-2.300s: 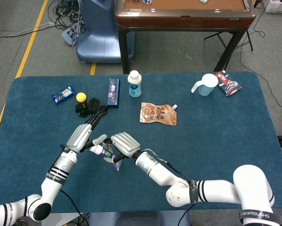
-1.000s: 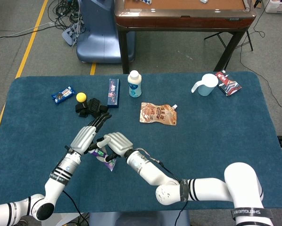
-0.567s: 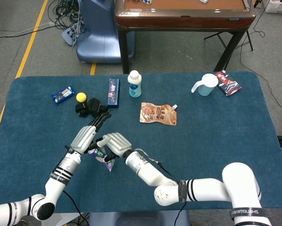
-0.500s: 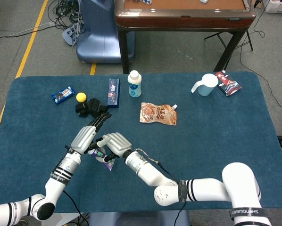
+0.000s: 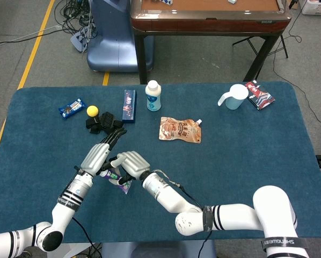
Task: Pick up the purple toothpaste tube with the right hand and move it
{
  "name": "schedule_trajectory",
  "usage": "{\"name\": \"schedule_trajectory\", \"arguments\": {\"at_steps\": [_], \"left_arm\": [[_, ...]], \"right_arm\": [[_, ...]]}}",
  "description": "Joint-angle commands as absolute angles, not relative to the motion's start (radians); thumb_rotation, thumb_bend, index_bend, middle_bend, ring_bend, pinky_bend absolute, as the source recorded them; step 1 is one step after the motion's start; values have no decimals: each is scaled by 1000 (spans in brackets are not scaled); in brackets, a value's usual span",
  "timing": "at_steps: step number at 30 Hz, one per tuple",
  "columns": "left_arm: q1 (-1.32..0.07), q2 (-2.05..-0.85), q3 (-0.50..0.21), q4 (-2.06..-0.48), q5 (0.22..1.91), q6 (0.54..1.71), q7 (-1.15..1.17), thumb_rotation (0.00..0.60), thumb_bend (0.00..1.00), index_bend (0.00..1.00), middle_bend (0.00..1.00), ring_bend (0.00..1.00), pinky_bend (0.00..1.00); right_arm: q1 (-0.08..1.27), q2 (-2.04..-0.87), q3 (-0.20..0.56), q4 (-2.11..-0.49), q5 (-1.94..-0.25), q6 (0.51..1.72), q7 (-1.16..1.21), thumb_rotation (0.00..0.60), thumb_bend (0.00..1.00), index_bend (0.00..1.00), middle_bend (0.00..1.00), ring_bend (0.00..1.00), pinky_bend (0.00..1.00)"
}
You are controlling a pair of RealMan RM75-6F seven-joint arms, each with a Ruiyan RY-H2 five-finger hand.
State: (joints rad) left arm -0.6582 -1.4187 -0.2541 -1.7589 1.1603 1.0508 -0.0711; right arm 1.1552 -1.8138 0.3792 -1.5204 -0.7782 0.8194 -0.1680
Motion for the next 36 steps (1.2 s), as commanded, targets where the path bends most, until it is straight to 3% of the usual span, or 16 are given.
{"name": "schedule_trajectory", "arguments": {"at_steps": [1, 6, 13, 20, 24, 29, 32, 36], "left_arm": [[-658, -1415, -256, -1760, 1157, 1050, -71, 0, 0, 0, 0, 0, 75], [-654, -1394, -265, -1761, 1153, 1052, -78, 0, 0, 0, 0, 0, 75], [-645, -1352, -267, -1760, 1149, 1050, -78, 0, 0, 0, 0, 0, 75], [-641, -1326, -260, -1760, 1139, 1042, -66, 0, 0, 0, 0, 0, 75], [-638, -1318, -255, -1761, 1131, 1039, -56, 0, 0, 0, 0, 0, 75], [-634, -1310, -247, -1765, 1124, 1039, -44, 0, 0, 0, 0, 0, 75], [-631, -1306, -245, -1768, 1124, 1042, -41, 0, 0, 0, 0, 0, 75], [-621, -1297, -239, -1771, 1120, 1049, -40, 0, 0, 0, 0, 0, 75]], "right_arm": [[1155, -1810, 370, -1520, -778, 814, -173, 600, 849, 971, 856, 820, 794], [1152, -1780, 335, -1522, -778, 789, -200, 600, 850, 971, 855, 819, 794], [1180, -1648, 263, -1565, -725, 713, -313, 600, 849, 971, 851, 813, 788], [1287, -1482, 151, -1637, -586, 632, -475, 600, 808, 970, 809, 756, 679], [1335, -1458, 92, -1658, -550, 685, -562, 600, 616, 936, 763, 706, 617], [1380, -1492, 30, -1653, -510, 788, -685, 600, 346, 806, 693, 603, 527], [1395, -1511, 15, -1645, -485, 816, -725, 600, 255, 694, 602, 517, 469], [1408, -1546, 9, -1631, -445, 827, -753, 600, 132, 442, 430, 337, 371]]}}
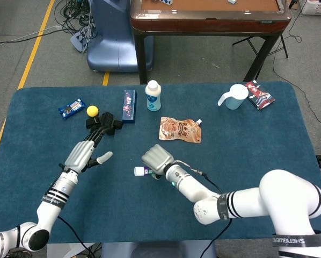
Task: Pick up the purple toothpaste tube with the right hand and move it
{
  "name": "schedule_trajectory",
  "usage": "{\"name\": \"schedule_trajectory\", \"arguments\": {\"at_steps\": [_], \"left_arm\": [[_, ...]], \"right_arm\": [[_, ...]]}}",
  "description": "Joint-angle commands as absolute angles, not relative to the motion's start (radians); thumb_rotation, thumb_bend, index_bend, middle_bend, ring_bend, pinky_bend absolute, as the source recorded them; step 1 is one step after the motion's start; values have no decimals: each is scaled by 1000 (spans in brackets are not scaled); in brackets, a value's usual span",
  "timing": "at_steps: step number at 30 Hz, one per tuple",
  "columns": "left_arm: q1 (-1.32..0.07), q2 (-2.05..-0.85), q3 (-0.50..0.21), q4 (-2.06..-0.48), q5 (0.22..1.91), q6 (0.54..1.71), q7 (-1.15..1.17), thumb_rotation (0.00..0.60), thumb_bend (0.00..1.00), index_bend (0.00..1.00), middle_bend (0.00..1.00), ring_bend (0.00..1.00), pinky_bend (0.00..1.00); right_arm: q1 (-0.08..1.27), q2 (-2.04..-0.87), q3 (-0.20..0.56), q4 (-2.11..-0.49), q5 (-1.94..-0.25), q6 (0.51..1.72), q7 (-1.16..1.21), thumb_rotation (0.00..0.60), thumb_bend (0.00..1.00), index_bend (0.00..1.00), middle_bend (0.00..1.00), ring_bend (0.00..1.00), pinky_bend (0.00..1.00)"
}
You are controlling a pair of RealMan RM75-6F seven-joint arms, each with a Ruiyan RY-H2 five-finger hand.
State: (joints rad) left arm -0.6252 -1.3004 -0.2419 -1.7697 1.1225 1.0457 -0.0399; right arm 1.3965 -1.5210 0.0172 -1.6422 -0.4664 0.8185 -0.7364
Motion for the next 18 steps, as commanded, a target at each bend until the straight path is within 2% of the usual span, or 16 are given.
{"name": "schedule_trajectory", "arguments": {"at_steps": [1, 7, 9, 14, 18], "left_arm": [[-618, -1295, -237, -1772, 1120, 1050, -40, 0, 0, 0, 0, 0, 75], [-611, -1289, -229, -1768, 1121, 1050, -39, 0, 0, 0, 0, 0, 75], [-607, -1286, -230, -1766, 1121, 1053, -43, 0, 0, 0, 0, 0, 75], [-595, -1264, -230, -1758, 1119, 1061, -47, 0, 0, 0, 0, 0, 75], [-569, -1243, -224, -1751, 1120, 1087, -52, 0, 0, 0, 0, 0, 75]], "right_arm": [[1410, -1556, 8, -1626, -440, 828, -756, 600, 122, 387, 395, 309, 359], [1389, -1560, 26, -1631, -473, 859, -730, 600, 92, 138, 208, 199, 309], [1367, -1536, 46, -1654, -506, 877, -694, 600, 91, 85, 156, 170, 290], [1291, -1419, 69, -1749, -603, 937, -610, 600, 90, 70, 144, 160, 283], [1195, -1322, 59, -1823, -699, 1012, -529, 600, 90, 70, 188, 160, 283]]}}
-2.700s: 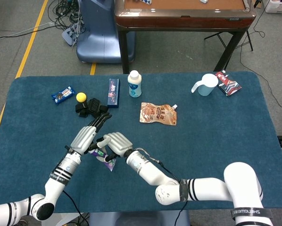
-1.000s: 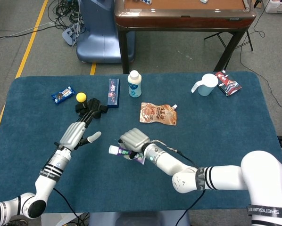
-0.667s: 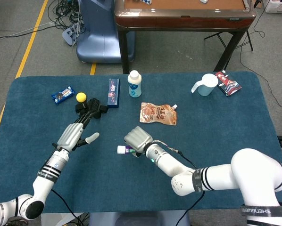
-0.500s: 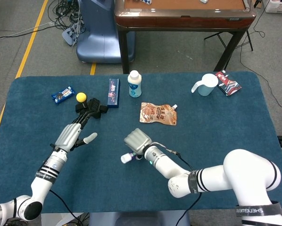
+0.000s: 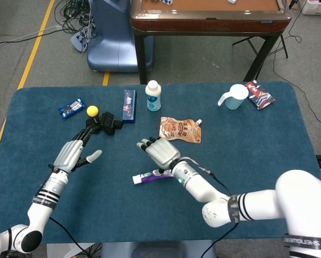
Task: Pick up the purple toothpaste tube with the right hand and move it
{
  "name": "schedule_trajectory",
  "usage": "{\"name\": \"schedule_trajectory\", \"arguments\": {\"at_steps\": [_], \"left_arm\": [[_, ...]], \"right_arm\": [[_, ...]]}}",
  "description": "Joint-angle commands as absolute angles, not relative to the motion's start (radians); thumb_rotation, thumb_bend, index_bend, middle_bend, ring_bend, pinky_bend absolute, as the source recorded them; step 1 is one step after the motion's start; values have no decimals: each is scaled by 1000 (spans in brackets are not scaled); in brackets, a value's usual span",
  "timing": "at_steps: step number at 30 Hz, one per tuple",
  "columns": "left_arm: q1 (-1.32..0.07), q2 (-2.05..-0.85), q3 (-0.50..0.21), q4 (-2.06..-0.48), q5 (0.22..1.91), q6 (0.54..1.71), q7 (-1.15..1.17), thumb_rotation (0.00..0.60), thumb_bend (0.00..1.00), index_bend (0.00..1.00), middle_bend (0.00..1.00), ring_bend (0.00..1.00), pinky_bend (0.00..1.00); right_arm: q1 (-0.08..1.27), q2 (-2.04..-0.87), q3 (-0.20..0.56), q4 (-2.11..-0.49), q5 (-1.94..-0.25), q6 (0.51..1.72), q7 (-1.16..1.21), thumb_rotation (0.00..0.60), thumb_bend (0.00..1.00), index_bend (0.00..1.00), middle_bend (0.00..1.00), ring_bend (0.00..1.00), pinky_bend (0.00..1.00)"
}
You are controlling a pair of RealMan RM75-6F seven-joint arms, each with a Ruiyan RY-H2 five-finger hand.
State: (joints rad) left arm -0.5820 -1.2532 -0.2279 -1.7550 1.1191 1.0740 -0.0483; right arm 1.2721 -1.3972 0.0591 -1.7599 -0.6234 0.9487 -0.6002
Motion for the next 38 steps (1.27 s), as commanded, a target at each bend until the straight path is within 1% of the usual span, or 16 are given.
{"name": "schedule_trajectory", "arguments": {"at_steps": [1, 2, 3, 4, 5, 6, 7, 10, 15, 22, 27, 31, 34, 38], "left_arm": [[-559, -1235, -221, -1749, 1120, 1095, -53, 3, 0, 0, 0, 0, 75], [-552, -1229, -219, -1749, 1121, 1101, -55, 33, 0, 0, 0, 0, 75], [-544, -1223, -217, -1748, 1125, 1110, -59, 127, 0, 0, 0, 0, 75], [-532, -1219, -214, -1743, 1132, 1127, -60, 288, 0, 0, 0, 0, 75], [-524, -1215, -209, -1737, 1141, 1142, -53, 426, 0, 0, 0, 0, 75], [-512, -1211, -201, -1729, 1155, 1161, -45, 550, 4, 0, 0, 0, 75], [-501, -1208, -196, -1725, 1167, 1178, -42, 594, 12, 0, 0, 0, 75], [-467, -1196, -178, -1710, 1196, 1225, -30, 600, 52, 0, 0, 0, 75], [-410, -1177, -143, -1683, 1228, 1286, -6, 600, 55, 0, 0, 0, 75], [-326, -1151, -96, -1683, 1256, 1377, 63, 600, 55, 0, 0, 0, 75], [-261, -1151, -66, -1696, 1299, 1466, 102, 600, 55, 0, 0, 0, 75], [-223, -1159, -43, -1708, 1335, 1507, 129, 600, 55, 0, 0, 0, 75], [-201, -1165, -37, -1722, 1361, 1534, 121, 600, 55, 0, 0, 0, 74], [-183, -1172, -28, -1730, 1382, 1548, 139, 600, 55, 0, 0, 0, 73]], "right_arm": [[1162, -1293, 49, -1841, -737, 1035, -504, 600, 90, 71, 202, 166, 283], [1135, -1271, 40, -1854, -764, 1051, -484, 600, 91, 71, 210, 169, 283], [1108, -1251, 32, -1866, -790, 1071, -464, 600, 96, 71, 222, 175, 283], [1070, -1225, 19, -1878, -828, 1098, -436, 600, 106, 76, 235, 186, 283], [1041, -1205, 8, -1886, -854, 1116, -415, 600, 115, 81, 246, 195, 283], [1001, -1181, -5, -1893, -888, 1145, -385, 600, 125, 90, 259, 205, 284], [970, -1167, -15, -1893, -913, 1167, -364, 600, 129, 108, 271, 217, 285], [877, -1125, -54, -1884, -990, 1220, -296, 600, 130, 145, 288, 234, 288], [727, -1084, -107, -1833, -1080, 1320, -227, 600, 131, 191, 321, 248, 288], [537, -1065, -145, -1757, -1159, 1469, -185, 600, 131, 229, 338, 256, 288], [415, -1070, -160, -1733, -1198, 1546, -147, 600, 131, 238, 345, 264, 288], [341, -1075, -162, -1733, -1230, 1594, -138, 600, 131, 239, 345, 265, 288], [300, -1076, -156, -1735, -1250, 1611, -127, 600, 131, 243, 349, 265, 288], [269, -1081, -144, -1729, -1273, 1605, -118, 600, 130, 253, 354, 265, 288]]}}
